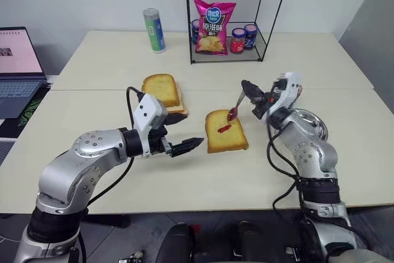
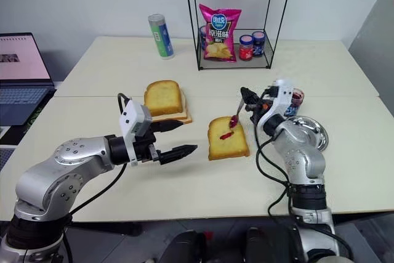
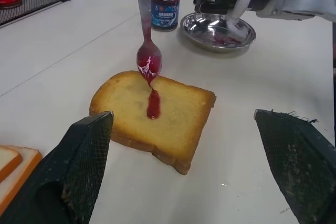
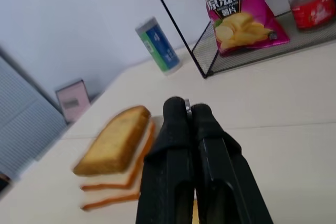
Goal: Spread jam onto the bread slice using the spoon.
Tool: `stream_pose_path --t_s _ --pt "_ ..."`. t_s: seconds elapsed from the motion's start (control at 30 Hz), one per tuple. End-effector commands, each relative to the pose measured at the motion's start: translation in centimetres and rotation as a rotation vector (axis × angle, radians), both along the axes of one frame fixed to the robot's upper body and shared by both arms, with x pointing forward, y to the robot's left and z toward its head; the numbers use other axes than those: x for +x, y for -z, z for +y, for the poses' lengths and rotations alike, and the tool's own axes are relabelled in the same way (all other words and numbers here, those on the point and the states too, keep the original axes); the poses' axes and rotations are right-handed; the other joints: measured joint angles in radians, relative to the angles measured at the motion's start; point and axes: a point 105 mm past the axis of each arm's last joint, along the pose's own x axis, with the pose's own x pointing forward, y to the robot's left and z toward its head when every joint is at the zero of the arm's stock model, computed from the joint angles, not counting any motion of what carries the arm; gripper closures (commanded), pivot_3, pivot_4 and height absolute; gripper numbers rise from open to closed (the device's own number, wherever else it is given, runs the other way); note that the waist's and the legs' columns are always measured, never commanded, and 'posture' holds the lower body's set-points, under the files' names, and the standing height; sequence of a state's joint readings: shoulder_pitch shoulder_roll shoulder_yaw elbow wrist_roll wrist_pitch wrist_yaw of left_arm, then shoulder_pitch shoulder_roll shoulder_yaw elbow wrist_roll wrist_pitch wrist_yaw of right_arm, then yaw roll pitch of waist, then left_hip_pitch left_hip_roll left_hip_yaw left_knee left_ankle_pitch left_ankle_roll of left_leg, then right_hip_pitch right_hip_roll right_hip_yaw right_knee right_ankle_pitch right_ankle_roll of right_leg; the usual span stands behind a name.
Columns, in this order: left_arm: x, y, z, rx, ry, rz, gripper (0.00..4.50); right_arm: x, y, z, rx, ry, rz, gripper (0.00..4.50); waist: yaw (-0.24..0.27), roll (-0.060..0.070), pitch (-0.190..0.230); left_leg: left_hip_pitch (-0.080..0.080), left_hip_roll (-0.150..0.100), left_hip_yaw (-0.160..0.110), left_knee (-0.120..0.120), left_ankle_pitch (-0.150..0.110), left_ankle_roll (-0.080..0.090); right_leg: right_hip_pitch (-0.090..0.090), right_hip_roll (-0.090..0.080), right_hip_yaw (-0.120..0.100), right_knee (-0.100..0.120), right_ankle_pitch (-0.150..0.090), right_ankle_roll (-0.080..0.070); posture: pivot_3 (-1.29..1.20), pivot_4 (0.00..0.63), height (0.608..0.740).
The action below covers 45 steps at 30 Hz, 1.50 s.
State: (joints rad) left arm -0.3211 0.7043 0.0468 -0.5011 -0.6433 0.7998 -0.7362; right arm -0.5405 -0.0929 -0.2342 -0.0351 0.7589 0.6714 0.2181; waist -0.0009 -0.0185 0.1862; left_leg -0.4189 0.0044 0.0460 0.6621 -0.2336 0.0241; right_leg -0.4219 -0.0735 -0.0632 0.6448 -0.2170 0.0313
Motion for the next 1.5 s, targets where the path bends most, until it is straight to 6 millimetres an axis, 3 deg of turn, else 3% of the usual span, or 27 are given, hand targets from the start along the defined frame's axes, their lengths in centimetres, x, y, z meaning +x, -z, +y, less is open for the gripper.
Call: stream_pose_path --t_s 0.03,0.2,0.4,0.6,0.73,0.93,1.17,1.37,1.5 --pt "-0.2 -1.0 -0.1 0.005 0.015 -0.049 0.0 -0.1 0.6 -0.2 0.139 -0.008 0.084 4.47 0.0 0.0 0.0 0.0 0.0 0.0 0.0 0.0 0.0 0.0 0.0 0.0 0.0 0.0 0.0 0.0 0.15 0.74" --pt "-0.2 -1.0 -0.1 0.005 0.009 -0.051 0.0 0.2 4.1 -0.4 0.114 0.04 0.181 4.47 -0.001 0.0 0.0 0.0 0.0 0.0 0.0 0.0 0.0 0.0 0.002 0.0 0.0 0.0 0.0 0.0 0.15 0.74" --pt "-0.2 -0.9 -0.1 0.006 0.006 -0.052 0.0 0.5 5.4 -1.3 0.066 0.101 0.19 4.47 -0.001 0.0 0.0 0.001 0.0 0.001 0.0 0.0 0.0 0.0 0.002 0.001 0.0 -0.002 0.003 0.0 0.15 0.74" --pt "-0.1 -0.9 -0.3 0.0 0.012 -0.053 0.0 1.9 4.2 -3.0 0.091 0.183 0.15 4.47 -0.001 0.0 0.0 0.001 0.0 0.001 0.0 0.0 0.0 0.0 0.002 0.001 0.0 -0.002 0.004 0.0 0.15 0.74" --pt "0.1 -1.0 -0.3 0.002 0.016 -0.059 0.0 2.8 3.6 -2.9 0.116 0.206 0.133 4.47 -0.001 0.0 0.0 0.001 0.0 0.001 0.0 0.0 0.0 0.0 0.002 0.001 0.0 -0.002 0.003 0.0 0.15 0.74" --pt "0.2 -1.2 -0.4 0.003 0.022 -0.067 0.0 3.2 1.9 -1.7 0.22 0.176 0.107 4.47 -0.002 0.0 0.0 0.001 0.0 0.001 -0.001 0.0 0.0 0.0 0.002 0.001 0.0 -0.001 0.002 0.0 0.15 0.74" --pt "0.1 -1.2 -0.3 0.003 0.022 -0.073 0.0 1.5 0.7 0.4 0.314 0.014 0.101 4.47 -0.002 0.001 0.0 0.001 0.001 0.001 -0.001 0.0 0.0 0.0 0.002 0.001 0.0 0.0 0.0 0.0 0.15 0.74" --pt "0.1 -1.1 -0.4 0.002 0.018 -0.074 0.0 1.7 4.4 0.8 0.215 0.06 0.189 4.47 -0.002 0.001 0.0 0.001 0.001 0.001 -0.001 0.0 0.0 0.0 0.002 0.0 0.0 -0.002 0.002 0.0 0.15 0.74" --pt "0.1 -1.1 -0.3 0.004 0.014 -0.074 0.0 1.6 6.0 -0.4 0.164 0.114 0.226 4.47 -0.002 0.001 0.0 0.001 0.001 0.001 -0.001 0.0 0.0 0.0 0.002 0.001 0.0 -0.002 0.002 0.0 0.15 0.74"
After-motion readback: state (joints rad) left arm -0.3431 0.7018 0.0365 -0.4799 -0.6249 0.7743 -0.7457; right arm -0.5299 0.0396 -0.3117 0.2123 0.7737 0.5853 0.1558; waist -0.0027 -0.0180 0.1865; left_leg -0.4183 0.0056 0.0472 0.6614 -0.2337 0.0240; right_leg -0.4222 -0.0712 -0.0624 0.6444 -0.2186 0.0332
